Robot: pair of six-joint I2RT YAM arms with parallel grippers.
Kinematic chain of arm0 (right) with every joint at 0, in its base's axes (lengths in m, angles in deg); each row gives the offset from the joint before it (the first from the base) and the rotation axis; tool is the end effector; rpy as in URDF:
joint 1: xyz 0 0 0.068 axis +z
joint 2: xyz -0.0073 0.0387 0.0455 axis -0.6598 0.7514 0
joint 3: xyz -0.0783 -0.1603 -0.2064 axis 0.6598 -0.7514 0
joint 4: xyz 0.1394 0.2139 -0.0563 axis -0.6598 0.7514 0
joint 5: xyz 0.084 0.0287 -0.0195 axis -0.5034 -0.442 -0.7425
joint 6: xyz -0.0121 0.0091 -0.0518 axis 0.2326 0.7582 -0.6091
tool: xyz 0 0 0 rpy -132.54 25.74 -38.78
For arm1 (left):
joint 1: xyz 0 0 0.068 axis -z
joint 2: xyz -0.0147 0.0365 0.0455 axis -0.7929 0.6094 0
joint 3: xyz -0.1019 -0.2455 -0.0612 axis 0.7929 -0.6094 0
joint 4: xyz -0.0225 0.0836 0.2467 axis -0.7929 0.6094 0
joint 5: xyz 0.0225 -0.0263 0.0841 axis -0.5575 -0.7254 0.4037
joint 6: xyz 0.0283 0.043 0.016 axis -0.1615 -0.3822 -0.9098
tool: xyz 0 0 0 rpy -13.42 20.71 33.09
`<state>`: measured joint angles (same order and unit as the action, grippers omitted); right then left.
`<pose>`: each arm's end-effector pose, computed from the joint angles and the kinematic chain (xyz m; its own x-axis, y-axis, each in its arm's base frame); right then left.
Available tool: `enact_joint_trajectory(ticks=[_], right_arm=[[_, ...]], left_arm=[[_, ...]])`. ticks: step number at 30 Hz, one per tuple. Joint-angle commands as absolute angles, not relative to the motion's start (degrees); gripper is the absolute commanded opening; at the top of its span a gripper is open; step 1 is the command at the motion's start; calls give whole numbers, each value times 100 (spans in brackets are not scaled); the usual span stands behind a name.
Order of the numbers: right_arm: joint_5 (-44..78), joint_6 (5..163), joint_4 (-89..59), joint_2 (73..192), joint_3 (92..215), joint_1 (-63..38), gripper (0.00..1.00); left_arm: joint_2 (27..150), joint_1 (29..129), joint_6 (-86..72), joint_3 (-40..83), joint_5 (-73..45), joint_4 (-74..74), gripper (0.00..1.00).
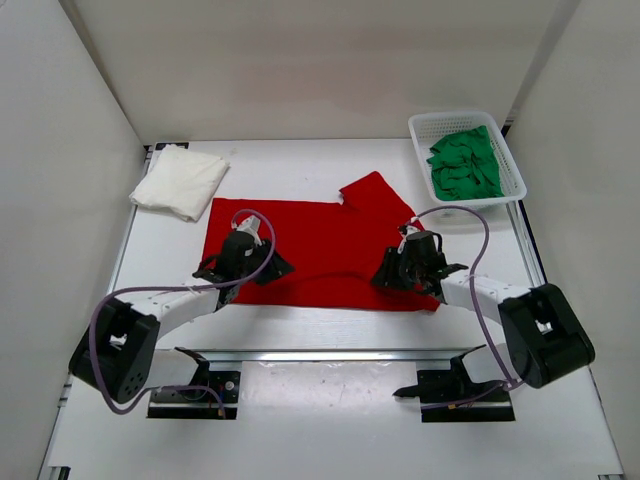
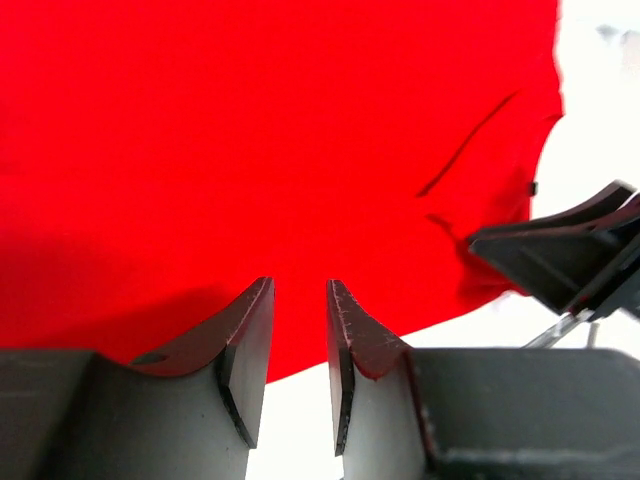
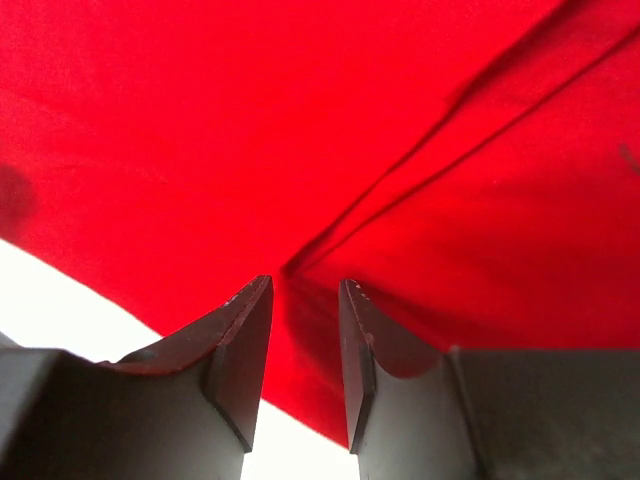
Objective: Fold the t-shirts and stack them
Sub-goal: Fold the flattened tshirt in 1/3 of the way
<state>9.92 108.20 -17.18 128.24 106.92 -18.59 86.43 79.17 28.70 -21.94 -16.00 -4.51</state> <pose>0.2211 0.1023 0.1504 -0.8459 0.1833 -0.5008 -0.1184 0.8510 0.5116 0.2177 -0.1164 0.1716 -0.7857 -0.4092 -0.4638 -0.0120 0.7598 -0.6501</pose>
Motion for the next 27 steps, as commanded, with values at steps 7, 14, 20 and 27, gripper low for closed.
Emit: enact_joint_trajectory(ticks=[7, 14, 20, 27], right_arm=[[799, 10929, -2384, 13291, 10965, -1712, 32], [878, 10921, -2234, 13415, 11053, -1799, 21], [912, 10798, -1937, 13643, 11465, -1800, 4], [948, 10745, -1804, 14222, 12255, -1738, 0]], left_arm=[[8909, 8365, 2744, -2487, -1411, -1007, 37], [8813, 8278, 2560, -2742, -1271, -928, 37], [8663, 8067, 2411, -2821, -1279, -796, 38], [8637, 8005, 2402, -2848, -1314, -752, 38]])
